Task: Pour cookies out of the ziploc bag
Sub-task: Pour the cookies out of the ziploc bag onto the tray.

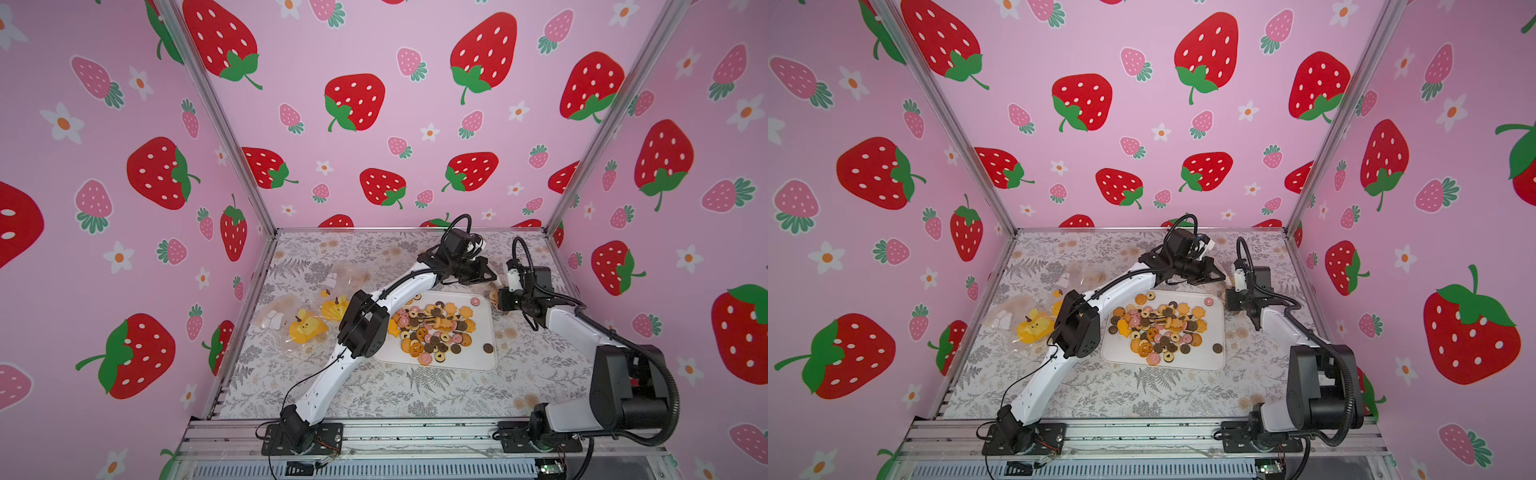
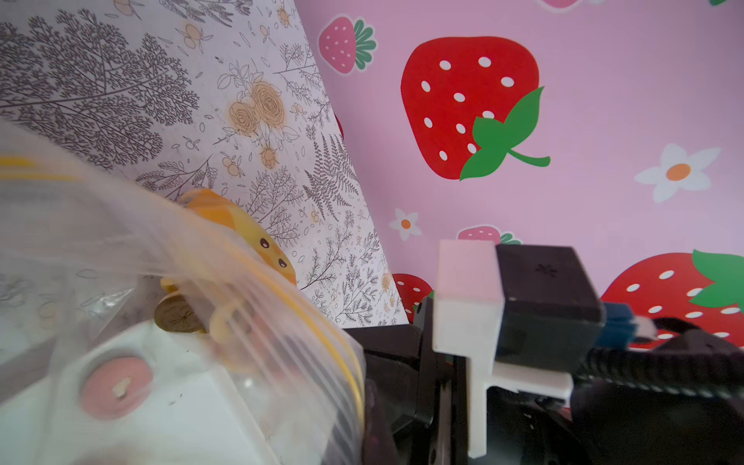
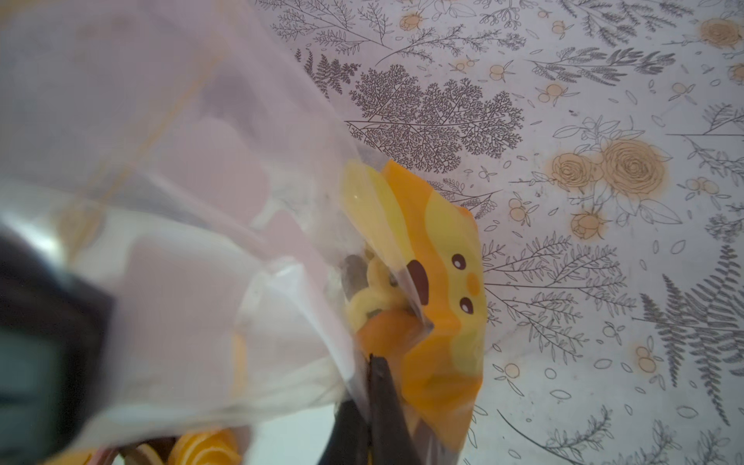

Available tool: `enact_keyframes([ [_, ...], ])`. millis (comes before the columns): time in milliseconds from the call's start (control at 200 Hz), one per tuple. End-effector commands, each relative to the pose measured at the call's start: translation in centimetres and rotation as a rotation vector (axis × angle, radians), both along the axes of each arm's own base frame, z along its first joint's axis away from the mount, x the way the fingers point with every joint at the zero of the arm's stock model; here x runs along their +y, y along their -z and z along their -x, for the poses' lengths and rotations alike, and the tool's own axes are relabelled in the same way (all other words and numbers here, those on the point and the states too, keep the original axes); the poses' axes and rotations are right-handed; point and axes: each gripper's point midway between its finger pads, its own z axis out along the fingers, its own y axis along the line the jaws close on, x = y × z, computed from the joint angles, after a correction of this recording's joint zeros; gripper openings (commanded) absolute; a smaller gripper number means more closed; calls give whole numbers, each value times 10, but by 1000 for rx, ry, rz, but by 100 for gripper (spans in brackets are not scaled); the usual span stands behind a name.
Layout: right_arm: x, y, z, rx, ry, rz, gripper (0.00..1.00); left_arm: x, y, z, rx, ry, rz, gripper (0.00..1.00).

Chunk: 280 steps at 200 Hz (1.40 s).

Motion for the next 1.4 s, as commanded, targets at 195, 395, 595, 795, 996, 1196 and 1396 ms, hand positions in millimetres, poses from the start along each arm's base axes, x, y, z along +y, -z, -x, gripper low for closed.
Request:
enact_keyframes([
  [195, -15, -18, 11, -10, 66, 40, 0, 0, -53, 9, -7, 25, 117, 0],
  [395, -31, -48, 40, -35, 114, 91, 0, -12, -66, 36, 30, 68, 167, 0],
  [595, -34, -78, 65, -22, 120, 82, 0, -17, -68, 68, 101, 78, 220, 0],
  [795, -22, -82, 84, 51, 57, 36, 0, -11, -51, 96, 149, 75, 209, 0],
  [996, -15, -75, 86, 101, -12, 45, 0, 1, -26, 100, 185, 41, 181, 0],
  [1196, -2, -70, 89, 150, -75, 4, 0, 13, -22, 101, 184, 5, 170, 0],
  [1396, 18, -71, 103, 179, -180, -62, 0, 34, -20, 104, 182, -48, 155, 0],
])
